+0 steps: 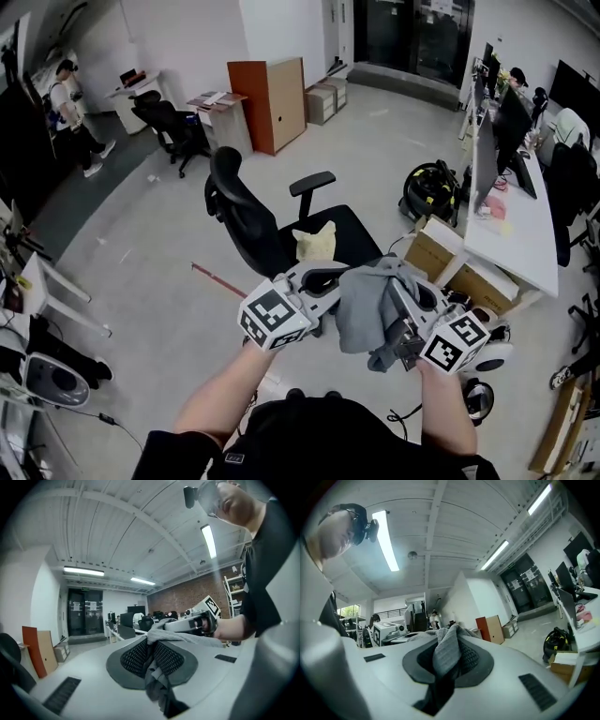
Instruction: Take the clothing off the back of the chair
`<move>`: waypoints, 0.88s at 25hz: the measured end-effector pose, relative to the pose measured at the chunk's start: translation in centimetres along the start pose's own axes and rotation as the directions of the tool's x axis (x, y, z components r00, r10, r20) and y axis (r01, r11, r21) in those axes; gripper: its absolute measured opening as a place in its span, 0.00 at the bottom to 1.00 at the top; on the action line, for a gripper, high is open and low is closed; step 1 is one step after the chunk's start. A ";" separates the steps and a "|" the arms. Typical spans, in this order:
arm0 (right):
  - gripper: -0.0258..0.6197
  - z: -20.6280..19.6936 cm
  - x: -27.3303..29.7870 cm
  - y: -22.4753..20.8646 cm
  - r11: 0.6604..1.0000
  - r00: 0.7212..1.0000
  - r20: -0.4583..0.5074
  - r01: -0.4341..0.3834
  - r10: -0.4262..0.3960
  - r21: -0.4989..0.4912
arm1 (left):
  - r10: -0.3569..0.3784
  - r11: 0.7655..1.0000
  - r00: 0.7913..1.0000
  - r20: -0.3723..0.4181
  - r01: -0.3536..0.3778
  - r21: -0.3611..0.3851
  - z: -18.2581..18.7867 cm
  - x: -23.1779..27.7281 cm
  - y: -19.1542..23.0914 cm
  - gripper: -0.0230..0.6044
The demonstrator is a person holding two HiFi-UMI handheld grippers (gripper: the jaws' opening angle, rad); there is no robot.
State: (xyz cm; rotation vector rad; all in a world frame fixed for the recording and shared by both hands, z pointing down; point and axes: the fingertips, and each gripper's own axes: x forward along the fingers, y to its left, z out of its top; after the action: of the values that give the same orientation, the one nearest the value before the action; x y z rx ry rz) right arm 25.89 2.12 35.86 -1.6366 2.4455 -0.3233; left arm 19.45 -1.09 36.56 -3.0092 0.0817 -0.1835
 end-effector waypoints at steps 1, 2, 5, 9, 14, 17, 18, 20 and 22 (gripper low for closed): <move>0.12 -0.1 0.5 0.1 1.000 1.000 0.007 0.012 -0.012 0.008 | 0.000 1.000 1.000 -0.011 0.000 0.007 -0.6 -0.9 0.0 0.10; 0.12 -0.1 1.0 0.1 0.999 1.000 0.015 0.026 -0.026 0.020 | 0.014 1.000 1.000 -0.022 -0.014 0.015 -1.3 -1.9 0.4 0.10; 0.12 0.2 2.5 0.0 0.995 0.995 0.029 0.092 -0.093 0.041 | 0.111 0.994 0.994 -0.019 -0.111 -0.001 -2.6 -6.2 3.3 0.16; 0.12 1.5 4.9 1.9 0.991 0.991 0.037 0.132 -0.131 -0.021 | 0.192 0.980 0.981 0.008 -0.191 -0.047 -3.5 -12.1 6.5 0.21; 0.12 3.9 7.4 4.8 0.993 0.989 0.095 0.115 -0.113 -0.018 | 0.251 0.963 0.968 0.008 -0.248 -0.108 -5.7 -17.1 9.3 0.20; 0.12 3.8 7.4 5.7 0.992 0.987 0.100 0.124 -0.123 -0.001 | 0.280 0.950 0.960 0.004 -0.277 -0.148 -6.9 -18.7 10.5 0.17; 0.12 3.6 7.3 5.6 0.990 0.986 0.095 0.137 -0.135 -0.012 | 0.290 0.945 0.957 0.003 -0.285 -0.157 -7.2 -19.1 10.9 0.17; 0.12 3.1 7.2 5.3 0.985 0.983 0.082 0.170 -0.166 -0.041 | 0.305 0.938 0.952 0.009 -0.299 -0.173 -7.5 -19.5 11.7 0.16; 0.12 2.7 7.0 4.9 0.980 0.979 0.079 0.191 -0.186 -0.059 | 0.314 0.933 0.949 0.013 -0.306 -0.187 -7.8 -19.7 12.5 0.15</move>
State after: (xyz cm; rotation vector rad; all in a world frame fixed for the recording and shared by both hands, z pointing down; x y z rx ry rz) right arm 19.66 -2.80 31.67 -1.8791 2.2760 -0.2060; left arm -1.58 -13.24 40.28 -3.1230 0.5979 -0.0827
